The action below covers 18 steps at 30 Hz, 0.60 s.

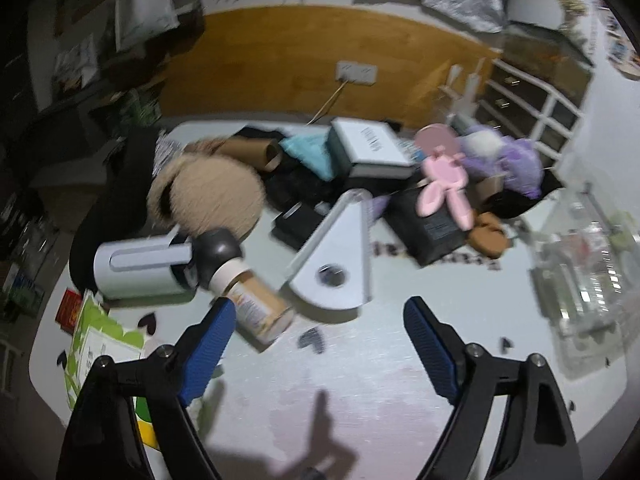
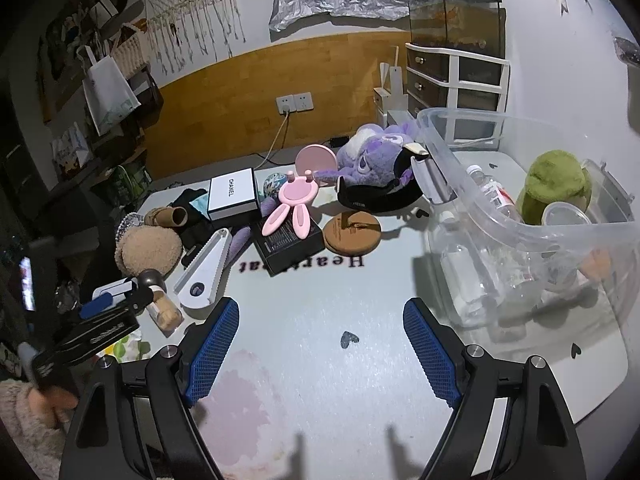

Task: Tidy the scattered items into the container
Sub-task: 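Grasp the clear toothpick jar with white lid using the left tool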

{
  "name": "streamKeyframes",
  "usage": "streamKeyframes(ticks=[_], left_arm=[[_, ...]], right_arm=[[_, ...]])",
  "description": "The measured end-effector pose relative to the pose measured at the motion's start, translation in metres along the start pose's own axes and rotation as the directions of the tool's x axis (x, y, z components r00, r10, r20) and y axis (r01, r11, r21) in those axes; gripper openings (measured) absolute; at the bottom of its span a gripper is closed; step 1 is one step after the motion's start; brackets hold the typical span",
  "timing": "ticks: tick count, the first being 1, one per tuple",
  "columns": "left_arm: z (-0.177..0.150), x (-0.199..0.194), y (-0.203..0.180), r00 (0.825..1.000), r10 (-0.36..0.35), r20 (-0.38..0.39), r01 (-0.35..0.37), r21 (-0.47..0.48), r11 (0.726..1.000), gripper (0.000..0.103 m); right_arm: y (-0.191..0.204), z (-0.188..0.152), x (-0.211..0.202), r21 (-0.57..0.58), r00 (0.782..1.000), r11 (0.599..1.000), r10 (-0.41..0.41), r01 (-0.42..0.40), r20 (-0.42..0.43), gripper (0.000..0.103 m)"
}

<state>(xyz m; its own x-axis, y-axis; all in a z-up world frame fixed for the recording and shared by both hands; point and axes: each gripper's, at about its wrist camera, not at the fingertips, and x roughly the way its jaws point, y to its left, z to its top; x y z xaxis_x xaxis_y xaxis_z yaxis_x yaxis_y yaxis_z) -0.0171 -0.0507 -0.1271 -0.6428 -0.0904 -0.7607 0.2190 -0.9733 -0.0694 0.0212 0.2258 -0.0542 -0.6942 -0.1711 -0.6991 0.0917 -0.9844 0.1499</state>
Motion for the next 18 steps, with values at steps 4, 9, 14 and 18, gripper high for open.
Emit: streamKeyframes(ticks=[4,9,14,18], left_arm=[[-0.004,0.033,0.017,0.995,0.074,-0.059,-0.077,-0.047,0.996,0.084],[-0.005,0.066,0.032,0.981,0.157,-0.112,-0.165,-0.069,0.984,0.084],[-0.001,0.090,0.038,0.968,0.203,-0.147,-0.216,-0.073,0.974,0.084],[0.001,0.101,0.037,0.961,0.222,-0.166,-0.236,-0.069,0.969,0.085]], right_arm=[[-0.002,0.000,0.002,0.002,1.000,1.000,-0.008,0.008,-0.012,0.084],[-0.006,0.000,0.002,0.007,1.000,1.000,-0.017,0.017,-0.013,0.084],[-0.012,0.001,0.004,0.021,0.999,0.999,-0.024,0.024,-0.023,0.084],[-0.016,0.002,0.005,0.024,0.999,0.999,-0.026,0.026,-0.027,0.084]])
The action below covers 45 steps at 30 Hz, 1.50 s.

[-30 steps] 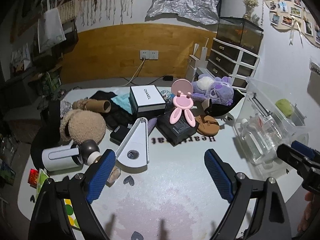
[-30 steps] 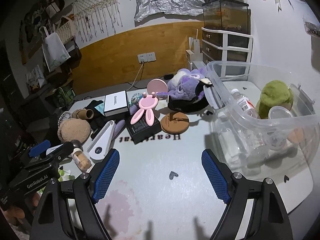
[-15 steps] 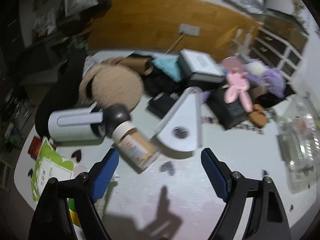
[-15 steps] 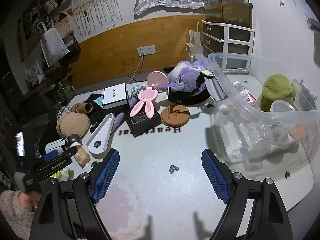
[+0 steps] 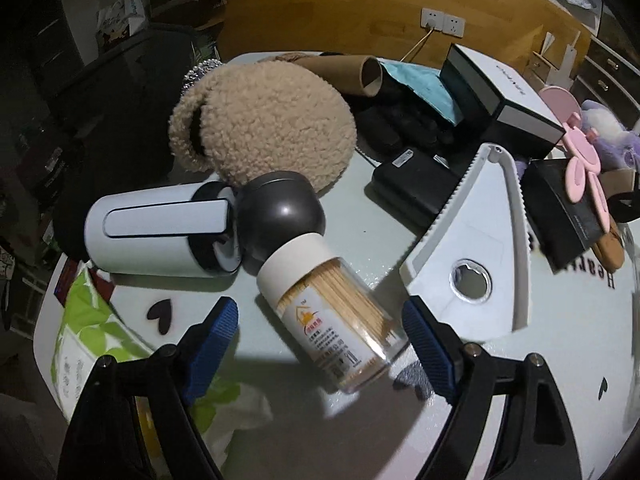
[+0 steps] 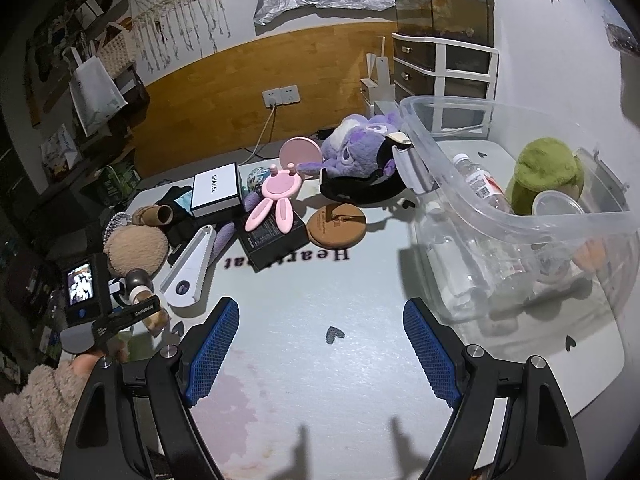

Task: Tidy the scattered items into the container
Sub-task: 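Grasp the clear toothpick jar with white lid using the left tool, then lift the jar with the left tool while the right tool closes on it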

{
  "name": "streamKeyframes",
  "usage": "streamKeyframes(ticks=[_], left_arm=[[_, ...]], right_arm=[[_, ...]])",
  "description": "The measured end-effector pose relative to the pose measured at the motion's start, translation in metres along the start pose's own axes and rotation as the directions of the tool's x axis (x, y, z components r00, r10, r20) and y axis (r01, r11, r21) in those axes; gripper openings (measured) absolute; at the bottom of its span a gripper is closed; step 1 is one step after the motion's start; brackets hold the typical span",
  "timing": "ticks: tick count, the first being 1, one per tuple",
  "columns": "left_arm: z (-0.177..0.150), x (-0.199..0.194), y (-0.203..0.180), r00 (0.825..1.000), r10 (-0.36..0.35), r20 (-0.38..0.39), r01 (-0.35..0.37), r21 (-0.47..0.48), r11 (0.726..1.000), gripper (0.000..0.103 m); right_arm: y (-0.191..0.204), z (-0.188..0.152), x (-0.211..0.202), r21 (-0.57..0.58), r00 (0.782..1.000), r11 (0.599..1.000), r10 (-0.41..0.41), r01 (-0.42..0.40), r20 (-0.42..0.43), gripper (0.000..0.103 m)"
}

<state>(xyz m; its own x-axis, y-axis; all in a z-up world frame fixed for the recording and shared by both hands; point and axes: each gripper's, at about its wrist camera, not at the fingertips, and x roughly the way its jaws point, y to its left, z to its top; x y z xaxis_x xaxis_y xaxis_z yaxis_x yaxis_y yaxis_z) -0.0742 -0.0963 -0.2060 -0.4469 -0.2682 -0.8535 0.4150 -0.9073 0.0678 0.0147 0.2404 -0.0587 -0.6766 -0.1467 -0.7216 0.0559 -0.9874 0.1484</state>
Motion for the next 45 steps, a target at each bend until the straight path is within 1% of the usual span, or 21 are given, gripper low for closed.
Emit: streamKeyframes(ticks=[3,4,5,6,9,11,17,21,26,28,31,34,35,36,37,39,40,41,43,45], left_arm=[[0.001,0.005,-0.004,1.000,0.011,-0.010,-0.011,0.005,1.000,0.084],[0.001,0.007,-0.006,1.000,0.015,-0.013,-0.015,0.006,1.000,0.077],[0.001,0.008,-0.006,1.000,-0.009,-0.019,0.009,0.001,1.000,0.063],[0.000,0.009,-0.006,0.999,-0.015,-0.033,0.015,-0.005,1.000,0.059],[-0.006,0.008,-0.004,0.998,-0.041,-0.039,0.041,-0.001,0.999,0.056],[-0.012,0.005,-0.003,0.997,-0.062,-0.041,0.062,0.012,0.998,0.052],[-0.035,-0.007,-0.001,0.992,-0.118,-0.035,0.121,0.077,0.990,0.051],[-0.050,-0.019,-0.005,0.986,-0.164,-0.027,0.166,0.136,0.977,0.050],[-0.074,-0.038,-0.022,0.964,-0.263,-0.050,0.267,0.237,0.934,0.050],[-0.080,-0.042,-0.037,0.952,-0.300,-0.062,0.305,0.281,0.910,0.050],[-0.093,-0.052,-0.060,0.930,-0.358,-0.079,0.362,0.355,0.862,0.050],[-0.103,-0.060,-0.081,0.903,-0.417,-0.104,0.419,0.432,0.799,0.050],[-0.104,-0.060,-0.088,0.895,-0.431,-0.111,0.431,0.455,0.779,0.050],[-0.106,-0.061,-0.095,0.887,-0.447,-0.115,0.442,0.488,0.752,0.050],[-0.109,-0.063,-0.102,0.878,-0.462,-0.121,0.452,0.521,0.723,0.050],[-0.115,-0.067,-0.115,0.860,-0.493,-0.133,0.469,0.587,0.660,0.050],[-0.120,-0.071,-0.120,0.852,-0.505,-0.138,0.474,0.612,0.633,0.050],[-0.124,-0.074,-0.126,0.846,-0.515,-0.141,0.475,0.640,0.604,0.050],[-0.132,-0.079,-0.138,0.834,-0.533,-0.146,0.469,0.696,0.543,0.050],[-0.138,-0.082,-0.145,0.826,-0.544,-0.147,0.460,0.734,0.499,0.050]], right_arm=[[-0.001,0.001,0.001,-0.001,1.000,1.000,0.000,0.000,-0.004,0.084],[-0.001,0.001,0.001,-0.001,1.000,1.000,0.000,0.000,-0.005,0.084],[-0.001,0.001,0.002,-0.002,1.000,1.000,0.000,0.000,-0.006,0.084],[-0.001,0.001,0.002,-0.002,1.000,1.000,0.000,0.000,-0.007,0.084],[-0.004,0.002,0.003,0.000,1.000,1.000,0.001,-0.001,-0.010,0.084],[-0.006,0.003,0.004,0.004,1.000,1.000,0.002,-0.002,-0.015,0.084],[-0.006,0.004,0.008,0.005,1.000,1.000,0.011,-0.011,-0.027,0.084],[-0.002,0.005,0.011,-0.013,0.999,1.000,0.023,-0.023,-0.034,0.084],[0.001,0.005,0.013,-0.031,0.998,0.999,0.034,-0.036,-0.044,0.084],[0.001,0.004,0.015,-0.030,0.998,0.999,0.039,-0.040,-0.052,0.084],[-0.003,0.002,0.019,-0.014,0.996,0.999,0.050,-0.052,-0.076,0.084],[-0.009,0.001,0.026,0.012,0.991,0.997,0.073,-0.072,-0.111,0.084],[-0.013,0.000,0.033,0.032,0.985,0.995,0.096,-0.092,-0.144,0.084],[-0.016,-0.001,0.039,0.050,0.978,0.993,0.115,-0.107,-0.175,0.084],[-0.021,-0.004,0.049,0.084,0.965,0.988,0.143,-0.128,-0.218,0.084],[-0.032,-0.010,0.071,0.171,0.928,0.971,0.214,-0.168,-0.304,0.084],[-0.038,-0.015,0.084,0.239,0.903,0.954,0.258,-0.181,-0.344,0.084],[-0.046,-0.021,0.100,0.321,0.868,0.928,0.311,-0.189,-0.387,0.084],[-0.056,-0.032,0.123,0.446,0.814,0.876,0.388,-0.180,-0.433,0.084],[-0.064,-0.044,0.145,0.557,0.759,0.816,0.461,-0.158,-0.461,0.084]])
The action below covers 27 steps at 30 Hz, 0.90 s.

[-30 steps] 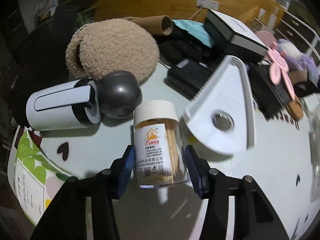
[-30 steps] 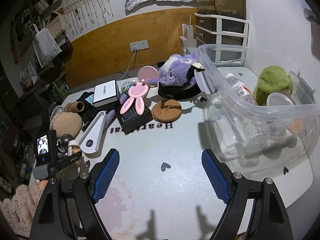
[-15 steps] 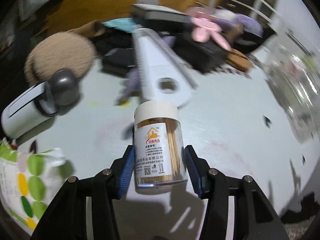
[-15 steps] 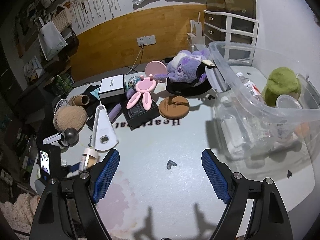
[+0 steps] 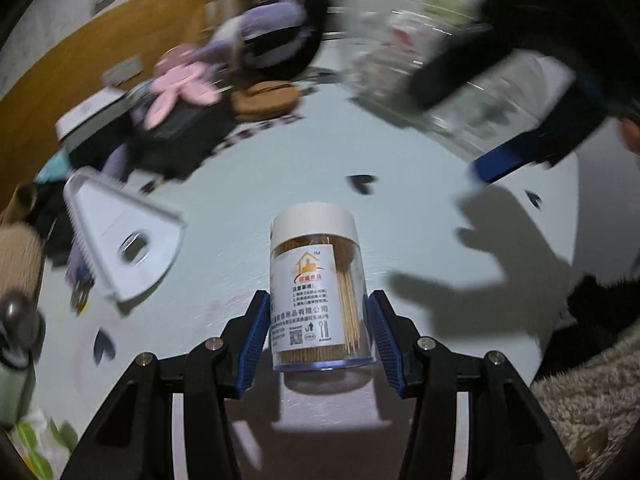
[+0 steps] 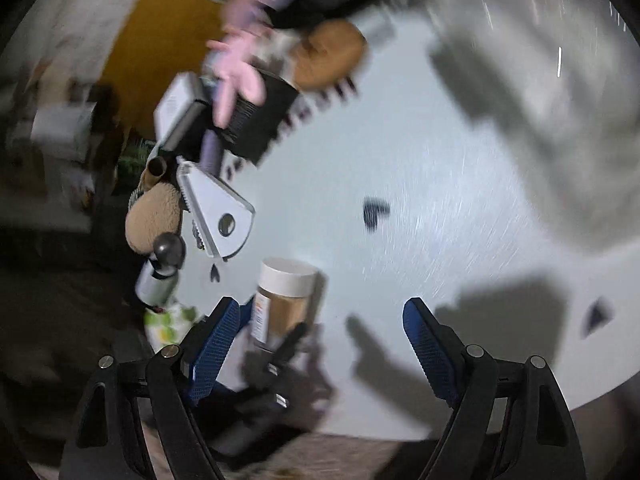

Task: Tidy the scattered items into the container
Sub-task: 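Lift the jar with the left tool while the right tool closes on it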

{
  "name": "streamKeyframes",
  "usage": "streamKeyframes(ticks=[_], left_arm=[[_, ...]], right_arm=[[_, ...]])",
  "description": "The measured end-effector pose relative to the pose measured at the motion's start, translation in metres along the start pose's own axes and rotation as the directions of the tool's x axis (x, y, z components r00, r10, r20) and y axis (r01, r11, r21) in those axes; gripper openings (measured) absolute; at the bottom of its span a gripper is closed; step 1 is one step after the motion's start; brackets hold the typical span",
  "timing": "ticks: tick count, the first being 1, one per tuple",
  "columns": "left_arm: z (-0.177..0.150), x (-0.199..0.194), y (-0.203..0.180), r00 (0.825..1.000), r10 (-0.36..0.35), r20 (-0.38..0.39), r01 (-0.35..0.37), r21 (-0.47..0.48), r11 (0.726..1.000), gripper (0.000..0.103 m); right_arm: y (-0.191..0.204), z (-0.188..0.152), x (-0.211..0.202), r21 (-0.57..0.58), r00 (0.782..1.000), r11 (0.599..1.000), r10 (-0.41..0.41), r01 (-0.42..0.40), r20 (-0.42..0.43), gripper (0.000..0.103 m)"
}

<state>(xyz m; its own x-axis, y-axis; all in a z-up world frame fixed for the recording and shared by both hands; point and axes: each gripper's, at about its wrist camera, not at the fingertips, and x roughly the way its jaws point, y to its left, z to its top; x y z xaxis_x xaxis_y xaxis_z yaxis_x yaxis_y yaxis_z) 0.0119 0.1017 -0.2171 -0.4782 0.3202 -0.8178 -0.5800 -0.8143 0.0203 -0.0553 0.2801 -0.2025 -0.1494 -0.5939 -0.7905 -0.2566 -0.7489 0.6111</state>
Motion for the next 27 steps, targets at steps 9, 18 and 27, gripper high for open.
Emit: streamKeyframes(ticks=[9,18,27], left_arm=[[-0.003,0.000,-0.025,0.999,-0.013,0.050,0.005,0.171,0.985,0.050],[-0.005,-0.002,-0.027,0.998,0.006,0.058,-0.017,0.194,0.981,0.053],[-0.006,-0.026,-0.015,0.996,-0.052,0.068,0.044,0.114,0.992,0.056]], right_arm=[[-0.002,0.007,0.053,0.110,0.986,0.993,0.060,-0.042,-0.159,0.083],[0.011,0.011,0.062,0.001,0.985,1.000,0.002,-0.002,-0.174,0.053],[0.081,0.031,0.063,-0.558,0.915,0.802,-0.363,0.211,-0.176,0.053]])
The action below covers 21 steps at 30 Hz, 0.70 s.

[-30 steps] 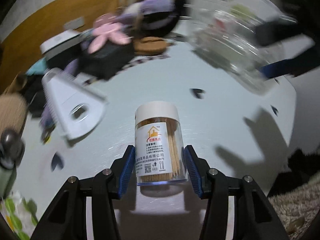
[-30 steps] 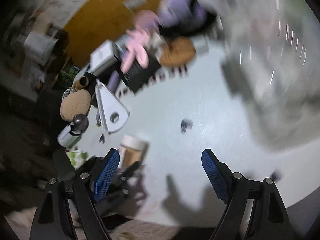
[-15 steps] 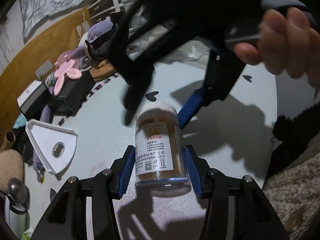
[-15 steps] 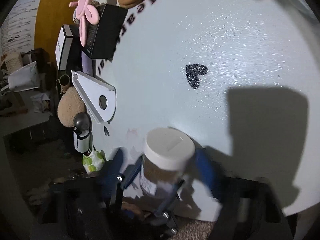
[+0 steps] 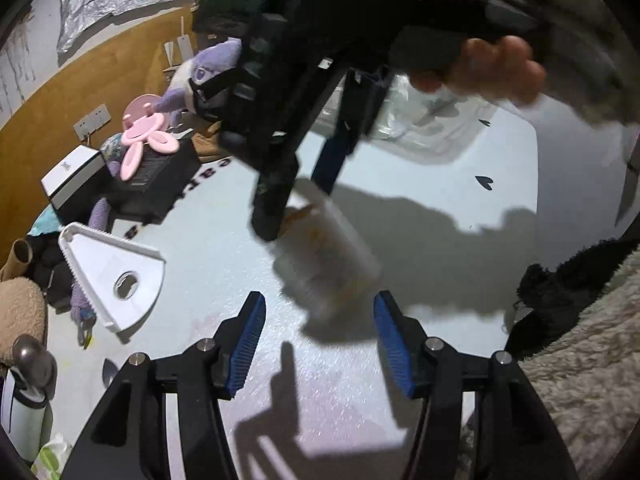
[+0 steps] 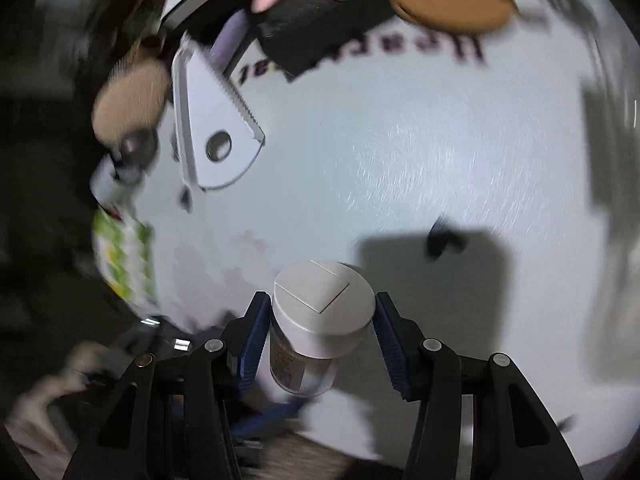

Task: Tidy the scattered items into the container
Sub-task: 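Lift the jar with the left tool while the right tool closes on it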

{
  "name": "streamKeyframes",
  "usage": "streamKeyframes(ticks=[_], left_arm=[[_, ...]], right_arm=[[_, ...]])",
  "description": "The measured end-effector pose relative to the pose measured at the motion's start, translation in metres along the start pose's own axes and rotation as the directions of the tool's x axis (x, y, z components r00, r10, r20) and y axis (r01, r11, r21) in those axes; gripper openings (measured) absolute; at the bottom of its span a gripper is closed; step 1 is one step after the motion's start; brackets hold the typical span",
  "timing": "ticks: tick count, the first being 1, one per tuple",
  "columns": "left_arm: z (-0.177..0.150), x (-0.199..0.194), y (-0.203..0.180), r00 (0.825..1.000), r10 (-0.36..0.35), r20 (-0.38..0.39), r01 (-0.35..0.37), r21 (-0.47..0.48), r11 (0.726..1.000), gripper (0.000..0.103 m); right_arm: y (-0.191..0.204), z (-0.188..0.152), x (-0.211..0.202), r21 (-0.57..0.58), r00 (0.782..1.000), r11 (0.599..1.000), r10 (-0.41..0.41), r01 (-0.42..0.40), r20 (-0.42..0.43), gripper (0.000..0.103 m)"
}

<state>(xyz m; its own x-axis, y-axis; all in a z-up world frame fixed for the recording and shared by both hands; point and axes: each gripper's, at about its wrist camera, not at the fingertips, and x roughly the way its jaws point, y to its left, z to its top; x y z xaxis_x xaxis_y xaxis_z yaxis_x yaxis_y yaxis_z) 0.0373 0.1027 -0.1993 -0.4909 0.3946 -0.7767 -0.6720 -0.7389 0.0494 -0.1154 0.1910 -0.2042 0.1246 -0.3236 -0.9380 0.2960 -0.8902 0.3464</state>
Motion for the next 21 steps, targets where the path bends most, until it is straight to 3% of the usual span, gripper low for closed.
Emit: streamKeyframes(ticks=[2,4,7,9,14,16,18,21], left_arm=[[-0.004,-0.005,0.005,1.000,0.005,-0.002,-0.005,-0.035,0.999,0.056],[-0.011,-0.008,0.014,1.000,0.020,-0.012,-0.021,-0.098,0.995,0.056],[-0.023,-0.013,0.032,0.998,0.050,-0.030,-0.055,-0.221,0.974,0.056],[-0.032,-0.018,0.047,0.996,0.081,-0.040,-0.089,-0.309,0.947,0.056],[-0.052,-0.035,0.080,0.985,0.165,-0.054,-0.171,-0.472,0.865,0.056],[-0.057,-0.042,0.091,0.980,0.189,-0.056,-0.190,-0.518,0.834,0.056],[-0.063,-0.049,0.101,0.975,0.212,-0.059,-0.208,-0.563,0.800,0.056],[-0.058,-0.057,0.107,0.975,0.216,-0.043,-0.200,-0.583,0.788,0.056]], right_arm=[[0.011,0.005,-0.002,-0.127,0.992,0.984,-0.123,0.121,-0.009,0.053],[0.025,0.007,0.000,-0.263,0.968,0.934,-0.249,0.241,0.002,0.053],[0.052,0.000,0.014,-0.469,0.910,0.792,-0.409,0.391,0.069,0.053],[0.069,-0.009,0.027,-0.581,0.864,0.668,-0.486,0.465,0.132,0.053],[0.101,-0.049,0.051,-0.723,0.795,0.413,-0.521,0.554,0.311,0.052],[0.113,-0.064,0.047,-0.728,0.790,0.360,-0.461,0.583,0.404,0.052],[0.120,-0.078,0.031,-0.697,0.798,0.392,-0.349,0.600,0.491,0.052],[0.117,-0.091,0.010,-0.622,0.811,0.556,-0.183,0.551,0.556,0.051]])
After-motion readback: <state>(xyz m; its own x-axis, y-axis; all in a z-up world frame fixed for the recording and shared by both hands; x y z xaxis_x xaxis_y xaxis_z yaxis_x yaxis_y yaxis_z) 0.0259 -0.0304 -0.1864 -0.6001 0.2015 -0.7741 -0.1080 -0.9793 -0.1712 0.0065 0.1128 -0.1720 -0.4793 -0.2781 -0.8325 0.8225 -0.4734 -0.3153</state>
